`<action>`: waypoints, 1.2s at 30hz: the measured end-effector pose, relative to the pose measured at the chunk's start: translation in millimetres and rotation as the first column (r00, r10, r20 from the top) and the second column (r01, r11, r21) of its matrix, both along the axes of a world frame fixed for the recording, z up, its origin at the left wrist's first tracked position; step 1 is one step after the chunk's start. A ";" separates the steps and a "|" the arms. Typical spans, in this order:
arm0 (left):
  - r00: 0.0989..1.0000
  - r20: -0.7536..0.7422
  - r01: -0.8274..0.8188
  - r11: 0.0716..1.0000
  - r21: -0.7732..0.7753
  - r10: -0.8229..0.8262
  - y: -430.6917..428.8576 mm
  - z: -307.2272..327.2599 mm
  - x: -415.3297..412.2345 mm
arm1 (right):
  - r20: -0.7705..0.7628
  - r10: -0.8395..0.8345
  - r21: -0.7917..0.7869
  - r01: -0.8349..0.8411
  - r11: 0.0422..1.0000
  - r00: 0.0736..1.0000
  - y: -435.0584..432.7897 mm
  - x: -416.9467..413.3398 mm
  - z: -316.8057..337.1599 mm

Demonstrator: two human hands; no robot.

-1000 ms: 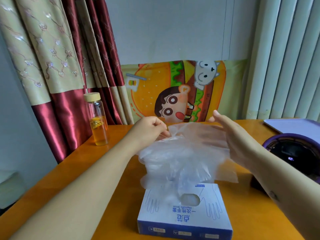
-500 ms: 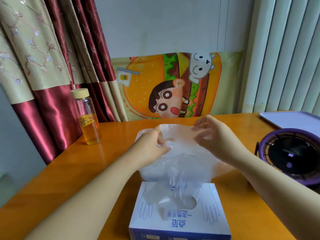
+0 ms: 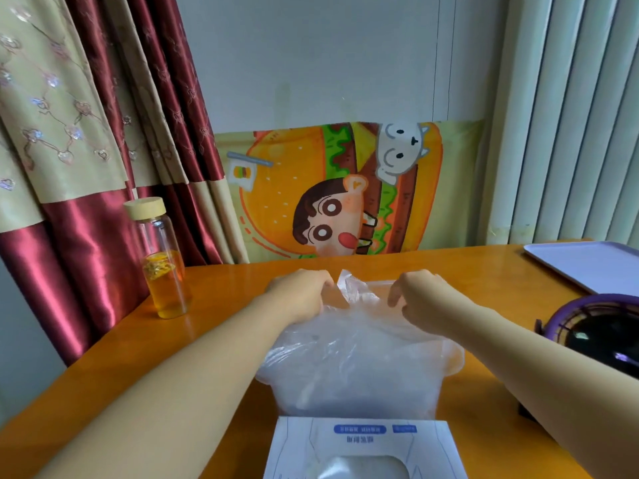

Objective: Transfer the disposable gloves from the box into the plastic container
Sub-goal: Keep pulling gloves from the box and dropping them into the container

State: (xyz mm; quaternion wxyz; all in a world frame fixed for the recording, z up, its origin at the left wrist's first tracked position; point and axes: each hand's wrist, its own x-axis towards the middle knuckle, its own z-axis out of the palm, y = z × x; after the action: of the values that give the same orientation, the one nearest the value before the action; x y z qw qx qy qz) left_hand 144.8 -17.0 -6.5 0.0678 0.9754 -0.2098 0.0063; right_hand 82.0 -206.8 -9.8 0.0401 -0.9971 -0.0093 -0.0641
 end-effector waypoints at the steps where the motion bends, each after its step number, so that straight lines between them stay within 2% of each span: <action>1: 0.999 0.033 0.006 1.000 0.020 -0.006 -0.3 -1.7 2.0 | -0.001 0.004 -0.053 -0.004 0.999 1.000 0.4 2.6 -3.0; 4: 0.980 0.197 0.033 0.999 0.036 -0.039 2.2 1.1 1.6 | 0.020 0.028 -0.177 -0.024 0.984 0.999 1.6 7.6 -8.3; 6: 0.955 0.292 0.083 0.992 -0.095 -0.052 3.7 11.4 -6.5 | 0.025 0.066 -0.256 -0.057 0.965 0.998 4.7 7.2 -10.8; 7: 0.956 0.285 0.134 0.973 -0.186 -0.077 3.2 17.5 -13.7 | 0.023 0.083 -0.283 -0.074 0.956 0.996 6.9 7.1 -11.8; 9: 0.968 0.121 0.247 0.929 -0.276 -0.221 1.0 30.1 -31.9 | 0.020 0.104 -0.324 -0.093 0.941 0.994 11.0 6.8 -11.9; 10: 0.956 -0.017 0.281 0.933 -0.225 -0.292 -1.7 34.6 -39.6 | 0.019 0.113 -0.348 -0.099 0.932 0.993 12.5 7.6 -11.4; 12: 0.909 -0.265 0.341 0.940 0.024 -0.323 -5.9 32.0 -46.6 | 0.001 0.125 -0.402 -0.114 0.909 0.992 15.7 9.4 -11.4; 14: 0.905 -0.361 0.333 0.904 0.270 -0.226 -6.4 20.4 -42.6 | -0.031 0.129 -0.450 -0.129 0.884 0.991 19.5 10.5 -10.3; 16: 0.917 -0.374 0.286 0.882 0.375 -0.139 -5.8 5.8 -33.8 | -0.088 0.127 -0.497 -0.154 0.854 0.988 22.9 11.2 -8.5; 19: 0.912 -0.405 0.257 0.862 0.437 -0.066 -6.2 -11.5 -27.0 | -0.175 0.117 -0.538 -0.194 0.820 0.978 24.4 11.5 -7.5; 23: 0.901 -0.434 0.169 0.919 0.357 0.003 -7.7 -28.3 -22.6 | -0.235 0.097 -0.559 -0.216 0.800 0.967 21.3 8.7 -5.3; 26: 0.899 -0.435 0.135 0.910 0.392 0.054 -8.9 -38.3 -17.1 | -0.105 0.179 -0.542 -0.208 0.814 0.978 19.5 7.2 7.8; 28: 0.913 -0.405 0.110 0.928 0.355 0.047 -8.8 -42.3 -13.0 | -0.012 0.259 -0.415 -0.241 0.877 0.966 23.2 7.5 17.6; 29: 0.926 -0.377 0.152 0.914 0.377 0.002 -9.7 -41.1 -14.4 | -0.031 0.280 -0.320 -0.275 0.907 0.959 26.4 8.5 18.0; 31: 0.937 -0.349 0.148 0.909 0.390 -0.003 -10.6 -40.1 -19.0 | -0.235 0.283 -0.210 -0.333 0.919 0.930 33.8 9.5 11.7; 33: 0.925 -0.378 0.122 0.916 0.382 0.035 -11.5 -39.3 -21.7 | -0.495 0.198 -0.249 -0.357 0.901 0.846 37.2 12.6 -4.3; 34: 0.920 -0.391 0.147 0.899 0.412 0.029 -11.5 -37.1 -22.8 | -0.572 0.151 -0.286 -0.369 0.884 0.806 36.7 14.3 -12.5; 36: 0.905 -0.426 0.211 0.863 0.458 0.005 -9.7 -32.0 -22.5 | -0.615 0.108 -0.304 -0.361 0.882 0.781 33.0 19.5 -25.2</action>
State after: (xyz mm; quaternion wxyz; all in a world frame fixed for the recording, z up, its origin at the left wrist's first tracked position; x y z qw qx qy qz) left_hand 122.4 -26.7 -38.5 -0.1408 0.9258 -0.2384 -0.2572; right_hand 101.6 -173.8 -35.0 -0.1588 -0.9447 -0.1364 0.2524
